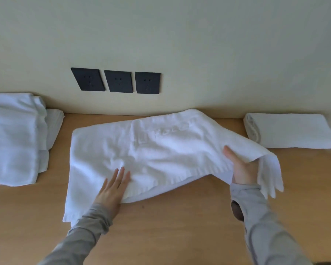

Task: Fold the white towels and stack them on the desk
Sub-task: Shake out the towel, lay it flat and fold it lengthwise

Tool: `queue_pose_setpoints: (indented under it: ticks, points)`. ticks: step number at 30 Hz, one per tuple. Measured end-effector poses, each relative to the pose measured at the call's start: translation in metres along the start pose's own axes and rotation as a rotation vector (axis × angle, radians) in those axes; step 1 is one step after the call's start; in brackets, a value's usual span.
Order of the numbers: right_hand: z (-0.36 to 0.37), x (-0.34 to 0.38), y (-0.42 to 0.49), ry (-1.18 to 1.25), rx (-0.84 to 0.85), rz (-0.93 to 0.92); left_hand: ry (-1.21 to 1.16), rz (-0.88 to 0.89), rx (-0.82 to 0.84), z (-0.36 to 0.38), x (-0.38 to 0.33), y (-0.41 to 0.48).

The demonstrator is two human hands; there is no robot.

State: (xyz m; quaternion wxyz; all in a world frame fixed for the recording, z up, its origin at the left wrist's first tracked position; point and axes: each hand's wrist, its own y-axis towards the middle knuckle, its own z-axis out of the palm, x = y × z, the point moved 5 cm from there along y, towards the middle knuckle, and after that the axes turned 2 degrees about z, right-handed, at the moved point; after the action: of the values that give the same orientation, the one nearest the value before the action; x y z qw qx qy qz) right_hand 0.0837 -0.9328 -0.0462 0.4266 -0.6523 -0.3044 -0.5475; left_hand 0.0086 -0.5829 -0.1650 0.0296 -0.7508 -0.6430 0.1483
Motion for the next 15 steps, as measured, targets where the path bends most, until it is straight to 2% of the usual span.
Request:
queue_pose_setpoints:
  ticks: [2, 4, 7, 11, 13, 15]
  points:
    - [-0.014, 0.001, -0.014, -0.014, 0.015, -0.115, -0.023, 0.015, -0.088, -0.011, 0.0, -0.006]
    - [-0.034, -0.029, -0.032, -0.058, 0.041, -0.087, 0.066, 0.092, -0.148, -0.016, -0.002, -0.014]
    - [-0.064, -0.107, -0.065, -0.07, -0.054, 0.276, 0.226, 0.155, -0.097, -0.008, 0.004, -0.027]
    - [-0.083, -0.175, -0.093, 0.248, -0.24, 0.723, 0.145, 0.07, 0.019, 0.017, 0.009, -0.037]
    - [-0.081, -0.184, -0.099, 0.241, -0.244, 0.832, 0.078, 0.03, 0.114, 0.031, 0.013, -0.043]
    - [-0.074, -0.187, -0.106, 0.177, -0.24, 0.868, 0.056, 0.033, 0.164, 0.036, 0.014, -0.044]
